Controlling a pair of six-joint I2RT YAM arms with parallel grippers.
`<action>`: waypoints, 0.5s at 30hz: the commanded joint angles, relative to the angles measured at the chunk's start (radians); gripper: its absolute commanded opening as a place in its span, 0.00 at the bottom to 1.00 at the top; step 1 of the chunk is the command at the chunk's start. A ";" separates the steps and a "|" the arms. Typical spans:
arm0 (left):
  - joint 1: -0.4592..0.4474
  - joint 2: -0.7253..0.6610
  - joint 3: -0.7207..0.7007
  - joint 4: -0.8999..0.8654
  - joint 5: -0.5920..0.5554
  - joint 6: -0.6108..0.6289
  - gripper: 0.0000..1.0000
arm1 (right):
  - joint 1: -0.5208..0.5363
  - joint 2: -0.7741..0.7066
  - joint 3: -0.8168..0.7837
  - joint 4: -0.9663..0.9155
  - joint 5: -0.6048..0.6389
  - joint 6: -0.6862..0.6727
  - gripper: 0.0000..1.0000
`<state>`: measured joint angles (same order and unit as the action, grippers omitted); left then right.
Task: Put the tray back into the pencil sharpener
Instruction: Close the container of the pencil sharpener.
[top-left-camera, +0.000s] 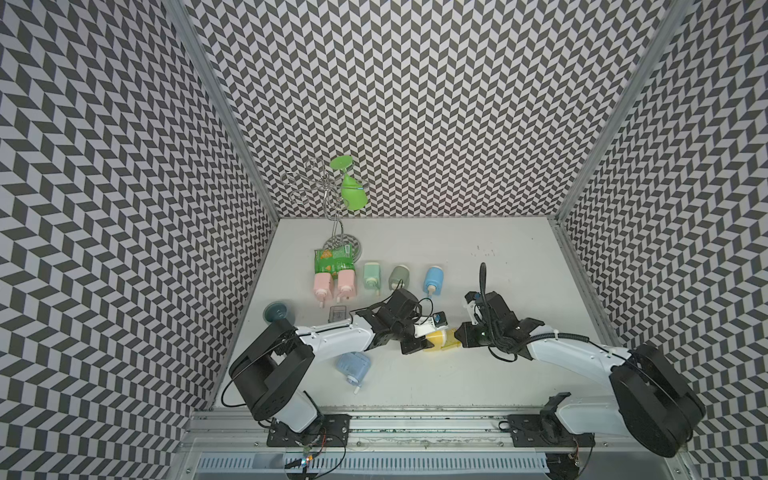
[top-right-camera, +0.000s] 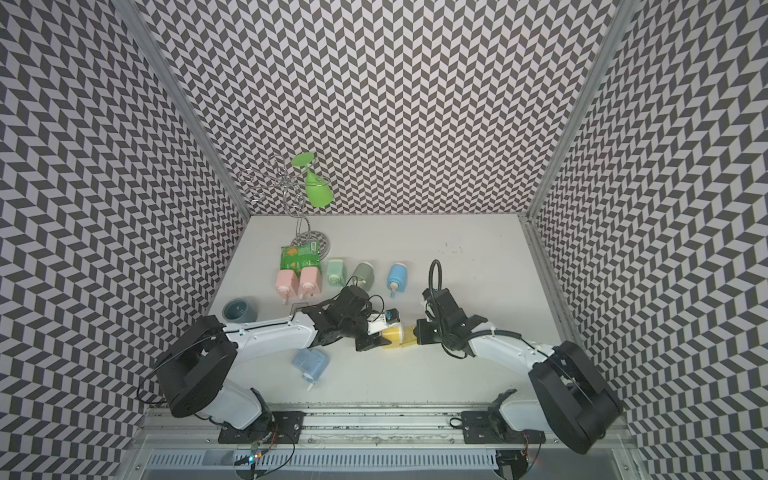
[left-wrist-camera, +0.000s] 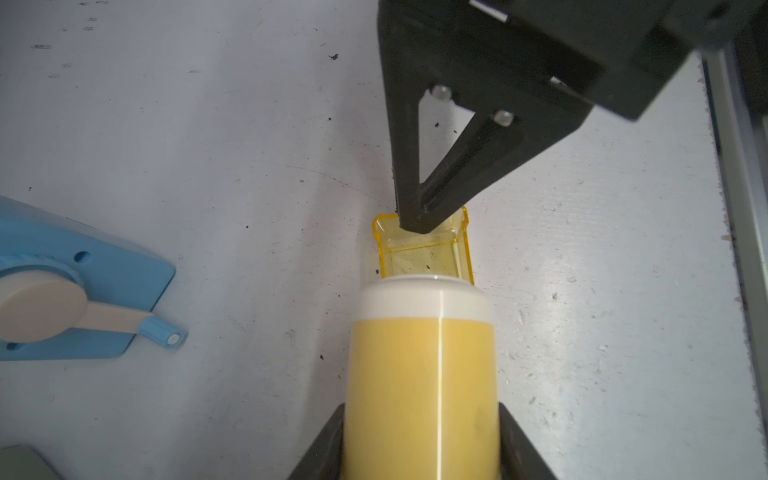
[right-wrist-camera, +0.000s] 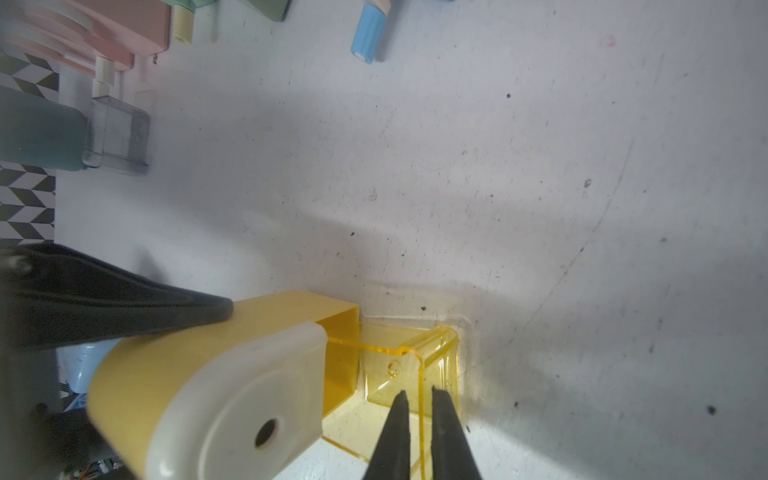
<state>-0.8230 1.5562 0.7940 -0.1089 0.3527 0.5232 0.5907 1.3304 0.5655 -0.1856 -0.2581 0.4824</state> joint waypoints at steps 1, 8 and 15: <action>-0.013 0.014 0.033 0.028 -0.004 -0.010 0.06 | -0.002 0.013 -0.004 0.054 -0.004 0.032 0.09; -0.013 0.016 0.031 0.028 -0.003 -0.014 0.06 | -0.001 0.007 -0.015 0.084 -0.014 0.062 0.07; -0.013 0.028 0.038 0.032 -0.007 -0.009 0.06 | -0.001 0.020 -0.013 0.111 -0.099 0.045 0.08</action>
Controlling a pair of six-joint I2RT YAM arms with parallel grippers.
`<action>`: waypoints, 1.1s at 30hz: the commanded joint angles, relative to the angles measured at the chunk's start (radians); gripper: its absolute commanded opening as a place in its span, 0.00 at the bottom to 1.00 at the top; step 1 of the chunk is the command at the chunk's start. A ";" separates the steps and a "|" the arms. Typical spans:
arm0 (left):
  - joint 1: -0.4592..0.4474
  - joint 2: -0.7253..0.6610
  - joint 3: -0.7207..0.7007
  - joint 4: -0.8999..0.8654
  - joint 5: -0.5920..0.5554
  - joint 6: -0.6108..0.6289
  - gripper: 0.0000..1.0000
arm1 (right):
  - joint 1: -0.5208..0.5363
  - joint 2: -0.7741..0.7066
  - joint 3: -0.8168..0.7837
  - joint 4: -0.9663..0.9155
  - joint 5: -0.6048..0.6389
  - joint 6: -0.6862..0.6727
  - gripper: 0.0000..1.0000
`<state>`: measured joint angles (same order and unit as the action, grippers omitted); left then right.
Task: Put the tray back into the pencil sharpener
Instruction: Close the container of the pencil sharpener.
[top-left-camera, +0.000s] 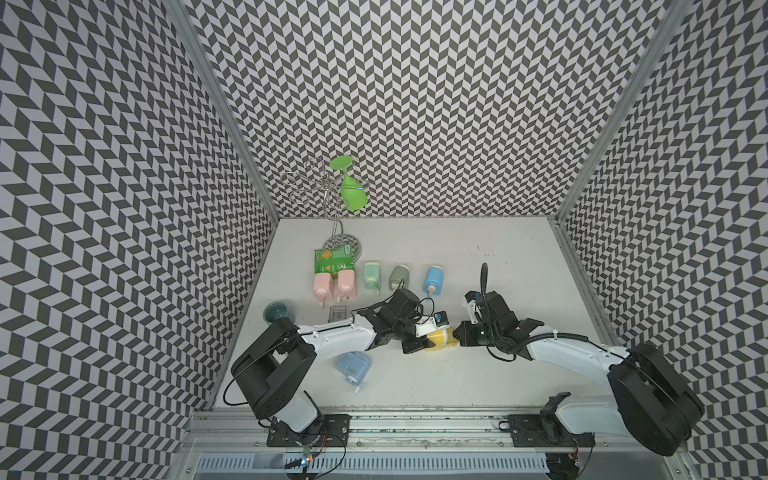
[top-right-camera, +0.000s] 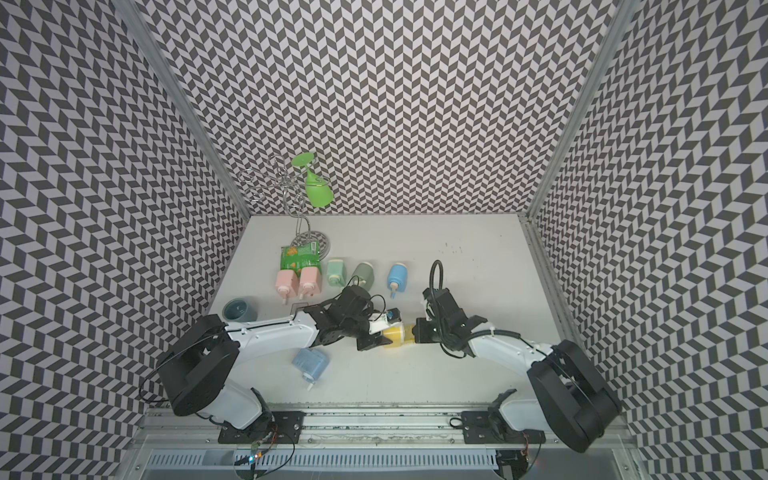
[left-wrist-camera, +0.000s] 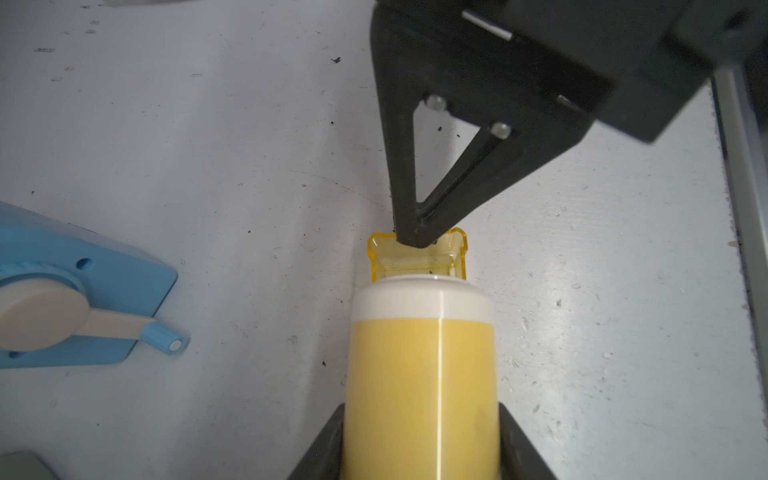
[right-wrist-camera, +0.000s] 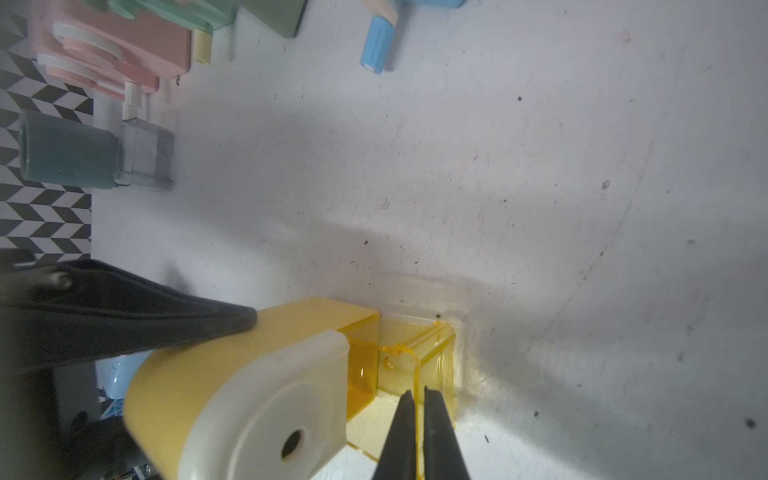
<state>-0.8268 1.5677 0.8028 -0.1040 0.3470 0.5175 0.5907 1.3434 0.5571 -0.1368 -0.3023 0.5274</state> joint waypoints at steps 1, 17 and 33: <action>-0.010 0.016 0.027 0.029 -0.005 -0.003 0.06 | 0.001 0.009 -0.005 0.064 -0.066 -0.003 0.09; -0.010 0.006 0.013 0.041 -0.031 -0.005 0.05 | -0.095 -0.055 -0.043 0.048 -0.008 -0.008 0.16; -0.009 0.009 0.009 0.052 -0.026 -0.011 0.03 | -0.024 0.091 -0.060 0.217 -0.213 -0.002 0.13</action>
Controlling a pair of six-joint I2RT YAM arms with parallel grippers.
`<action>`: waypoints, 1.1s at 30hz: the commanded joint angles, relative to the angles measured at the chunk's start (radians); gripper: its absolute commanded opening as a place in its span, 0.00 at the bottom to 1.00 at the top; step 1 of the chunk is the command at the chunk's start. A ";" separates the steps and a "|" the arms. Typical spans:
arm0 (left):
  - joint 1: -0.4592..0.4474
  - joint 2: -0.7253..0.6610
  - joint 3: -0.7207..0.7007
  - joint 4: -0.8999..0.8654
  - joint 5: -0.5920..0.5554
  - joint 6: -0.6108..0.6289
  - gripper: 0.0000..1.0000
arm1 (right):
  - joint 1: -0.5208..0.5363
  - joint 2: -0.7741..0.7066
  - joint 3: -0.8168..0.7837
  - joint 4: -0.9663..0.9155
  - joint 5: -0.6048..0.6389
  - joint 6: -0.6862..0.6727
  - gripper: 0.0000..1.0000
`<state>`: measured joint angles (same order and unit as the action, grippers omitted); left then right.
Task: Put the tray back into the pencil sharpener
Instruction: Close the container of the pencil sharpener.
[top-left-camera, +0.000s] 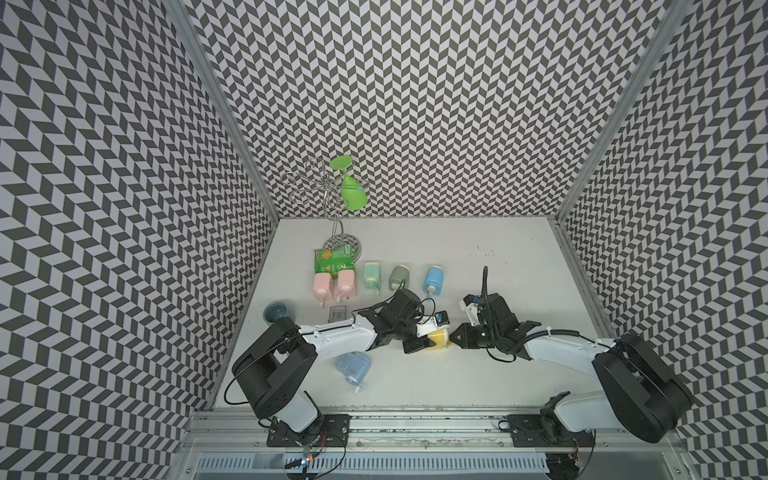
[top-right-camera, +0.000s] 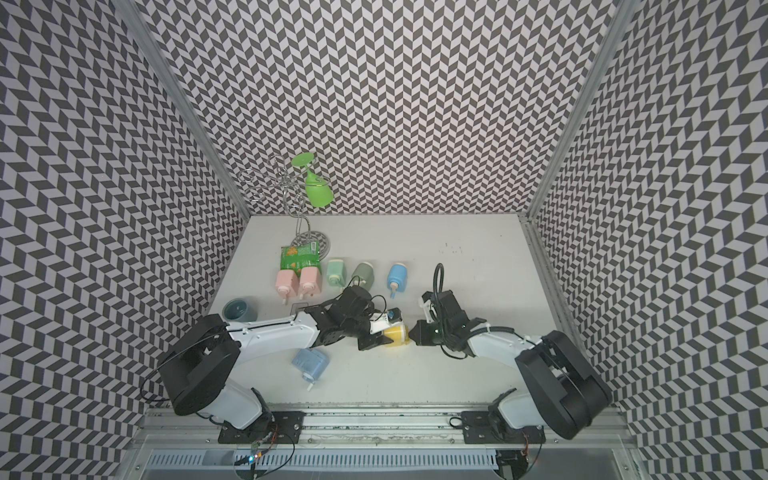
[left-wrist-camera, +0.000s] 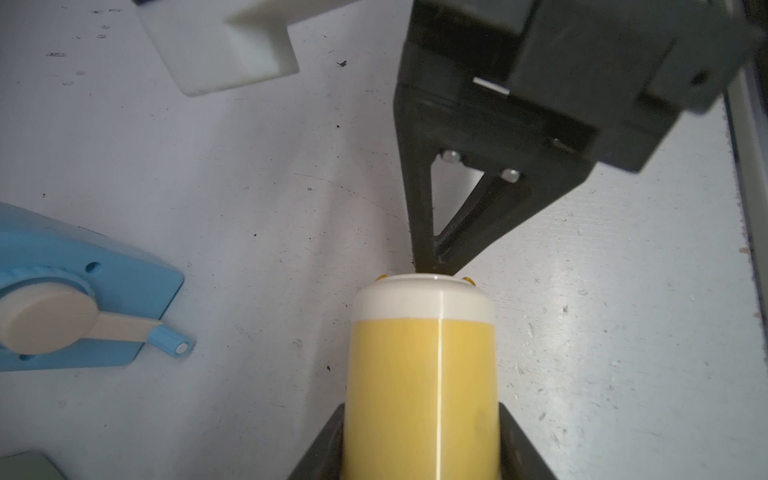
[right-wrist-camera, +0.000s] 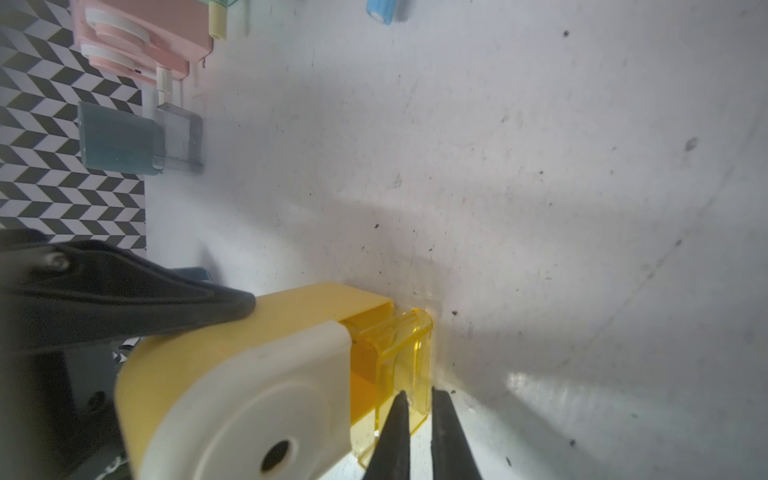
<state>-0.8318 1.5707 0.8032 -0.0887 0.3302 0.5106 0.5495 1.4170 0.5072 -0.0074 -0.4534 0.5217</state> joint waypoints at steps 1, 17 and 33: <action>-0.004 0.006 0.009 0.038 -0.009 -0.004 0.03 | 0.019 0.024 -0.010 0.097 -0.070 0.006 0.13; -0.005 0.010 0.010 0.038 -0.009 -0.015 0.02 | 0.000 -0.054 -0.047 0.110 0.007 0.059 0.21; -0.082 -0.046 0.093 0.021 -0.254 -0.450 0.00 | -0.059 -0.578 -0.080 -0.091 0.471 0.073 0.37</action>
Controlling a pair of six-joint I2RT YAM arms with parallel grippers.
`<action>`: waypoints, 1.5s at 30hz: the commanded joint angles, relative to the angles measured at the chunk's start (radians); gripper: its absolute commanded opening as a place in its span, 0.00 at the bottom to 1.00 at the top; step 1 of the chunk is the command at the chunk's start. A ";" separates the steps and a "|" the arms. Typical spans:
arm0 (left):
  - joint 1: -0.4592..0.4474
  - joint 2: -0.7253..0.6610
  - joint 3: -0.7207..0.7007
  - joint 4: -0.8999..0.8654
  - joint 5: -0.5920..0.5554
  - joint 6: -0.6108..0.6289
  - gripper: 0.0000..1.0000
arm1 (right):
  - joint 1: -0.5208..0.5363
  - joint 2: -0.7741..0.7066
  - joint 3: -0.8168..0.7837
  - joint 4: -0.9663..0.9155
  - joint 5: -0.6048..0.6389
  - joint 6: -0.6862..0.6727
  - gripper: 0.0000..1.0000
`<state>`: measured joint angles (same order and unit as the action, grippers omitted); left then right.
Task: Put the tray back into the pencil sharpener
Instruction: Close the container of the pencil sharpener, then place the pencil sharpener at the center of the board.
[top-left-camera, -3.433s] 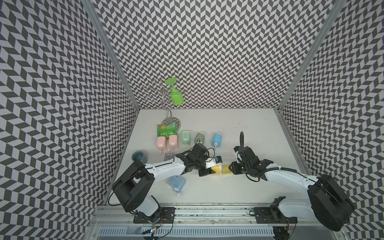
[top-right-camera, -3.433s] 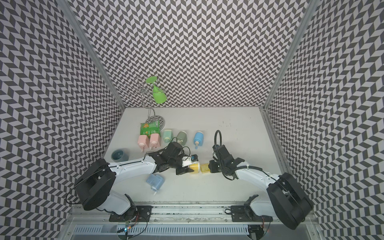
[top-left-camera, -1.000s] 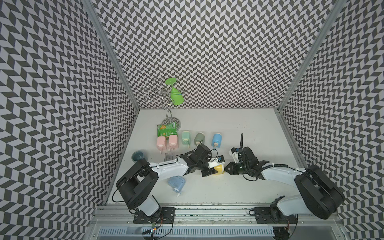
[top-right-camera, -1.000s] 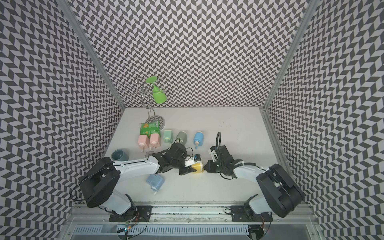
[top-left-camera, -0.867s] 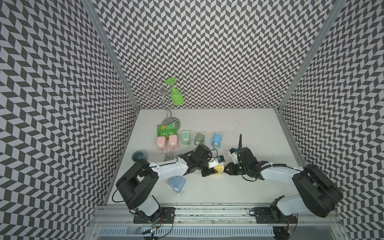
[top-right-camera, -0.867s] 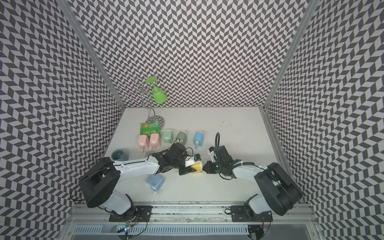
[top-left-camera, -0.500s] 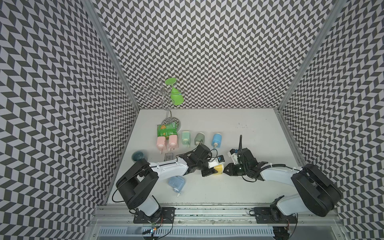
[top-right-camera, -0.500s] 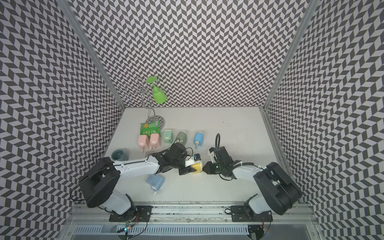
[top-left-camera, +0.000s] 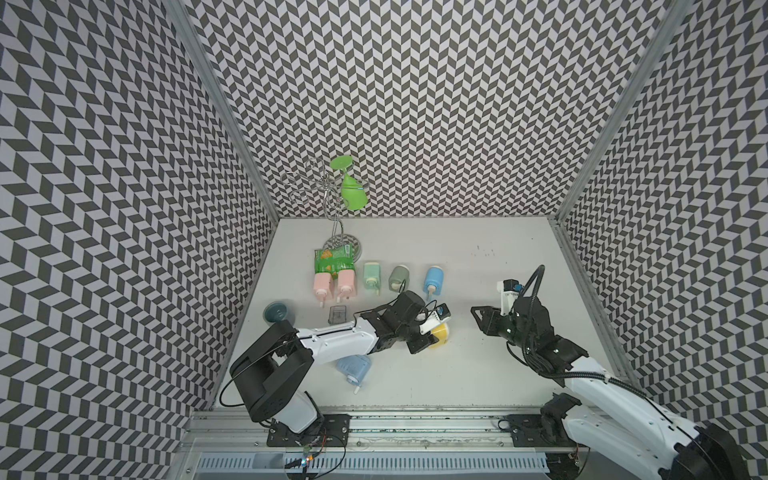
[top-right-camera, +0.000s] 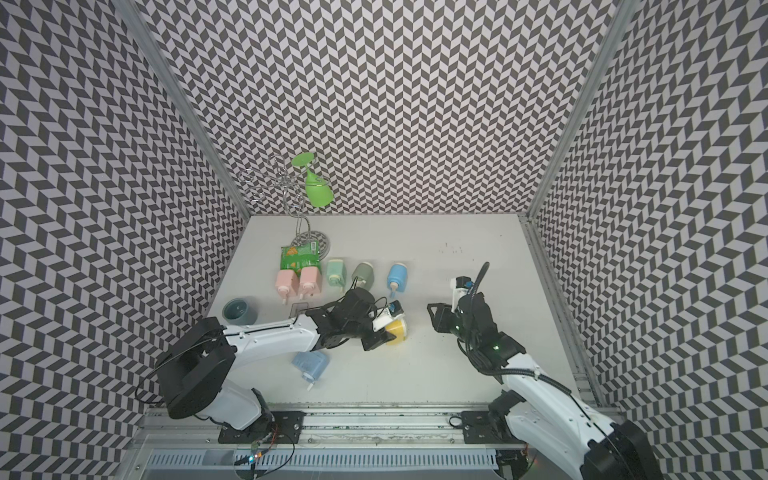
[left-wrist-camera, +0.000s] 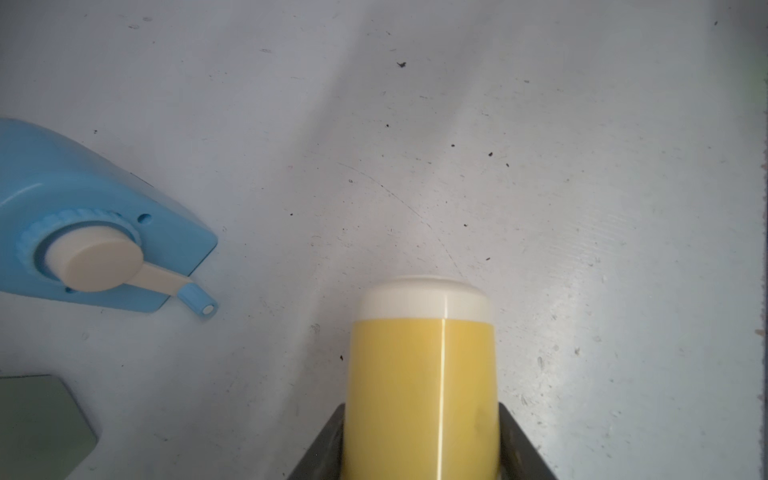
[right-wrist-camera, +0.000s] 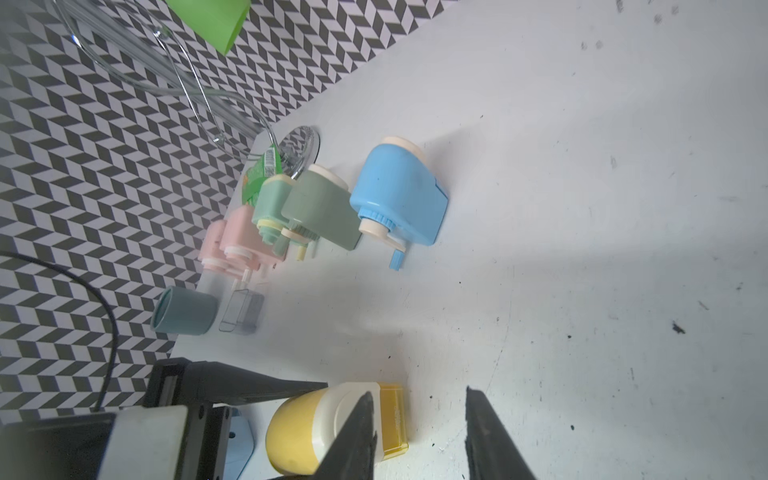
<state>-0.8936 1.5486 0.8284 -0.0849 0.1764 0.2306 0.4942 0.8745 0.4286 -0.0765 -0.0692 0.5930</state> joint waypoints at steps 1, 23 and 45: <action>-0.033 -0.019 0.085 0.000 -0.126 -0.204 0.00 | -0.004 -0.047 0.002 -0.031 0.098 0.001 0.37; -0.143 0.547 0.960 -0.618 -0.712 -0.889 0.00 | -0.004 -0.381 0.055 -0.172 0.342 -0.004 0.36; -0.082 0.837 1.244 -0.627 -0.716 -0.869 0.47 | -0.006 -0.416 0.041 -0.193 0.354 -0.003 0.36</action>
<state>-0.9745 2.3749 2.0438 -0.7227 -0.5224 -0.6445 0.4938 0.4694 0.4633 -0.2729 0.2596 0.5877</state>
